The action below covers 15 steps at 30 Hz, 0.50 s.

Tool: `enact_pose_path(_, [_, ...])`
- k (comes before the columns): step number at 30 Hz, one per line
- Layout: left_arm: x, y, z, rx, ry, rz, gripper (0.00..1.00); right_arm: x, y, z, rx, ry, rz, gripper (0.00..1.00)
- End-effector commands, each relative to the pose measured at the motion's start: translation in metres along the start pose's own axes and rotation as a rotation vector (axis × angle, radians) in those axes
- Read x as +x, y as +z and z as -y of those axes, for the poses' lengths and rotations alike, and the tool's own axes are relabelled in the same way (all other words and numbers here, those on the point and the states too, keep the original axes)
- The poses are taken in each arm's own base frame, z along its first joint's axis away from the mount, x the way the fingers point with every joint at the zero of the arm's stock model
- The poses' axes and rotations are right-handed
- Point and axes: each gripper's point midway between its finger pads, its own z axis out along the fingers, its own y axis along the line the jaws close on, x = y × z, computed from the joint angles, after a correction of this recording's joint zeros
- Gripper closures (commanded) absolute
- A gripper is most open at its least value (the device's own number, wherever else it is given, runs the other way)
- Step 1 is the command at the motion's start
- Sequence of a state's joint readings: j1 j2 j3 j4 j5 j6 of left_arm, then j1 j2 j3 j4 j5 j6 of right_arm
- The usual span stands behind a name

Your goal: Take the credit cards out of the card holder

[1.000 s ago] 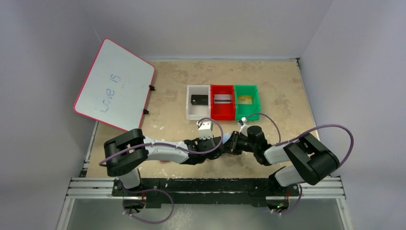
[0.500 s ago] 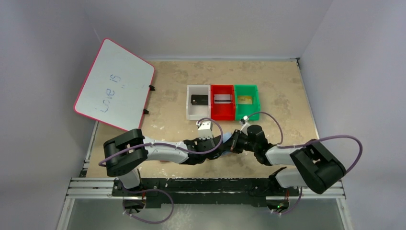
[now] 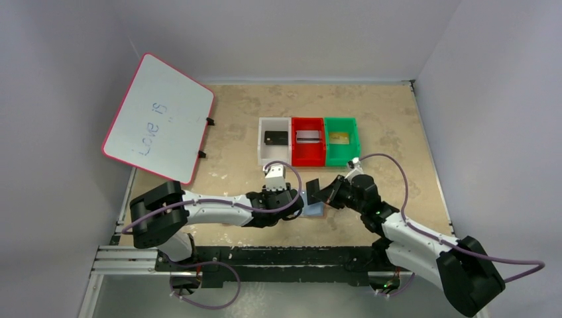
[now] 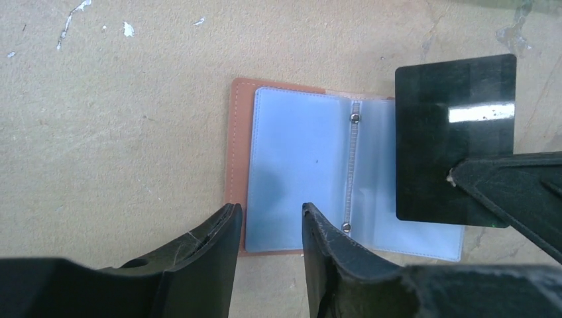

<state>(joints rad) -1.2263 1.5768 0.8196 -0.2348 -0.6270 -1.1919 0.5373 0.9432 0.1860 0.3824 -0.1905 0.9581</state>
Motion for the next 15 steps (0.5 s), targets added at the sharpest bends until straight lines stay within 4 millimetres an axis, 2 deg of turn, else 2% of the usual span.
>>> enact_pose_path(1, [-0.013, -0.004, 0.012, 0.010, 0.019, 0.031, 0.60, 0.001, 0.001, 0.011, 0.051, -0.007, -0.001, 1.00])
enact_pose_path(8, [0.012, 0.014, 0.008, -0.063, 0.103, -0.050, 0.63, 0.011, 0.007, 0.030, 0.133, -0.011, -0.052, 1.00])
enact_pose_path(15, [0.028, 0.022, 0.001, -0.077, 0.113, -0.086, 0.74, 0.017, 0.008, 0.030, 0.115, -0.020, -0.077, 1.00])
